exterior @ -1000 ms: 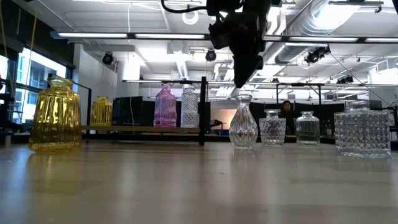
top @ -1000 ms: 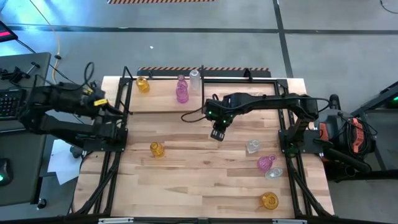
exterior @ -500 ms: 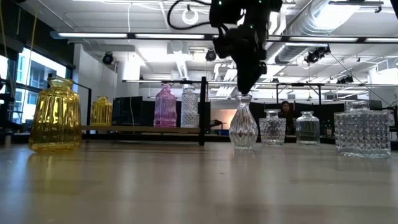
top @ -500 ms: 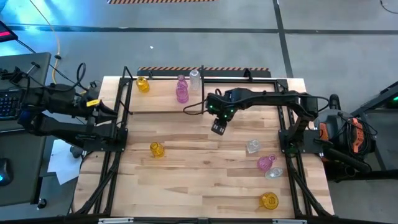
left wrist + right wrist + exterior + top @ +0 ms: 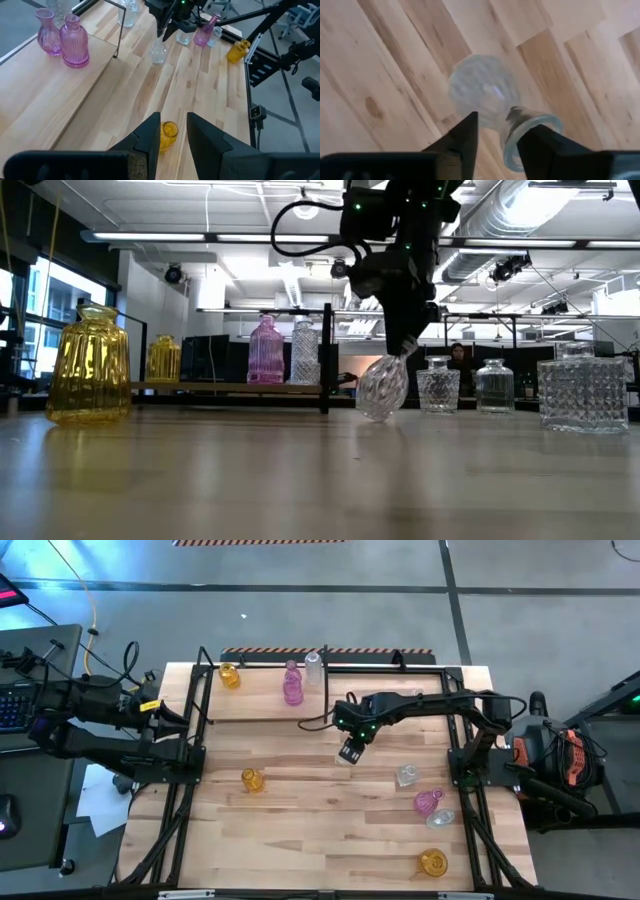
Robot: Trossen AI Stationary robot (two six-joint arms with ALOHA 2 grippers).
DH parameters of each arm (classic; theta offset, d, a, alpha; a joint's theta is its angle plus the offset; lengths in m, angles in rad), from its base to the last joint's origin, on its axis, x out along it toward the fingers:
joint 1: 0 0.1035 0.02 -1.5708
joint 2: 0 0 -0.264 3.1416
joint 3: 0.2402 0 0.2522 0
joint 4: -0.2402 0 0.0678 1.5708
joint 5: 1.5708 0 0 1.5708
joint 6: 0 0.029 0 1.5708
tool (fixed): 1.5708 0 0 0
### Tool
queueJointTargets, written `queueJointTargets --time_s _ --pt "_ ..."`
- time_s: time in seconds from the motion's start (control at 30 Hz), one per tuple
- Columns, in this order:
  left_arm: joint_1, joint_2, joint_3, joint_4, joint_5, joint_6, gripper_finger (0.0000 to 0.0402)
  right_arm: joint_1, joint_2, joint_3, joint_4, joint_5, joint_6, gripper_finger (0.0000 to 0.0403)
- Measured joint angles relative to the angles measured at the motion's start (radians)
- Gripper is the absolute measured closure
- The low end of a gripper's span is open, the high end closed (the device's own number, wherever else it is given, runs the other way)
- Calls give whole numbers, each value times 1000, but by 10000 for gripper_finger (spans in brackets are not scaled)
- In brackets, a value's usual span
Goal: Sort vases onto shelf
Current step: Put the transparent vase on the shelf aligned with the other transparent vase
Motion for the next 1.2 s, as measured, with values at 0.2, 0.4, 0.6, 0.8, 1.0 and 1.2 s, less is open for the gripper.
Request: queueJointTargets --time_s 0.2,0.4,0.6,0.8,1.0,1.2 --pt "0 0 0 0 -8 0 314 11 -1 17 18 2 -38 391" --pt "0 0 0 1 -11 0 314 35 2 133 7 15 -44 393" --pt "0 0 0 1 -30 7 314 55 1 367 -8 59 -108 392" --pt "0 0 0 2 -53 14 314 49 56 647 -147 144 -236 397" --pt "0 0 0 6 -65 -3 314 44 241 972 -330 128 -367 398" --pt "1 0 -1 6 -74 -27 314 25 277 888 -311 81 -413 398"
